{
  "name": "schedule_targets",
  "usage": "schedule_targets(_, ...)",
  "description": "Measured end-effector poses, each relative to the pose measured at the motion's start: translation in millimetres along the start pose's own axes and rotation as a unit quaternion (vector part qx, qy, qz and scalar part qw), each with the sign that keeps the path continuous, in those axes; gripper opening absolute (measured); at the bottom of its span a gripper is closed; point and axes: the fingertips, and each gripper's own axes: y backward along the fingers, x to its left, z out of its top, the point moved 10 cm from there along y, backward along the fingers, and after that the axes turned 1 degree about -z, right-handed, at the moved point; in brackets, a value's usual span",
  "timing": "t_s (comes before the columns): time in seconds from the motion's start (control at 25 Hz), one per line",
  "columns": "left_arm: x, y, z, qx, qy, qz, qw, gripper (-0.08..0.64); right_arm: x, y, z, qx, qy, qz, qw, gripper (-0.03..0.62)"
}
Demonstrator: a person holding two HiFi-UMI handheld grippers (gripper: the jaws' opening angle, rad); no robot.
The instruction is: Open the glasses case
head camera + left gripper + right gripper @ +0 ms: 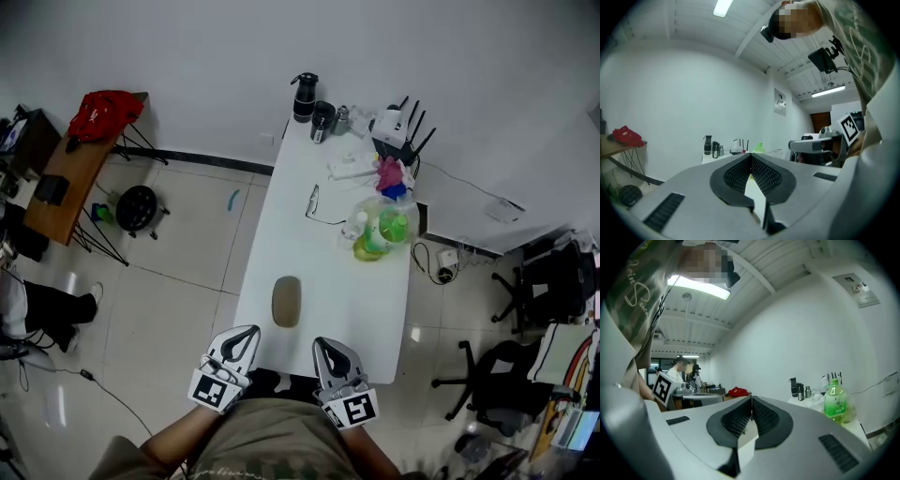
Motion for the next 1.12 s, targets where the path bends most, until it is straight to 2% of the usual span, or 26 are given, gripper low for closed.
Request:
schedule_targets(0.12,-0.4,-12.6,3.4,-0.016,0.010,0.014,0.9997,0.006,-8.7,-8.7,11.5,-0.008,0.009,0.011,1.000,0.009)
schedule_targets(0.24,-5.1,-26.8,11.7,-0.040,0.014,0.019,0.9989,0.006,-19.9,-10.2,8.0,0.007,0.008,0.014,1.000,0.009)
schedule_targets(0.36,-9.1,-32.9,4.3,-0.023,0.017,0.016,0.9995,0.006,-31.6,-12.7,-2.9,0.030,-0.035,0.016,0.999,0.011)
schedule_targets(0.52,-11.3,-36.7,-0.5,-0.009,0.021,0.018,0.9996,0.006,-46.9,-24.1,-26.3,0.074,-0.088,0.039,0.993,0.012)
schedule_targets(0.56,-11.8,-37.0,-1.1,-0.005,0.022,0.021,0.9995,0.006,-52.1,-29.3,-35.0,0.085,-0.103,0.037,0.990,0.035)
schedule_targets(0.64,-11.4,-37.5,-1.9,0.003,0.024,0.026,0.9994,0.006,-64.8,-43.3,-58.7,0.100,-0.137,0.023,0.985,0.176)
schedule_targets(0.68,-10.8,-38.1,-2.3,0.007,0.023,0.029,0.9993,0.006,-71.8,-52.4,-73.6,0.108,-0.159,0.017,0.981,0.243)
schedule_targets(0.76,-10.8,-39.8,-3.1,0.014,0.021,0.035,0.9991,0.006,-84.8,-72.8,-105.6,0.135,-0.203,0.014,0.970,0.282)
schedule_targets(0.92,-14.3,-43.3,-1.9,0.025,0.016,0.043,0.9987,0.006,-105.0,-112.6,-164.3,0.212,-0.243,0.013,0.946,0.375)
schedule_targets(1.12,-16.0,-44.8,2.5,0.027,0.034,0.061,0.9972,0.006,-114.8,-144.7,-205.6,0.283,-0.270,0.048,0.919,0.387)
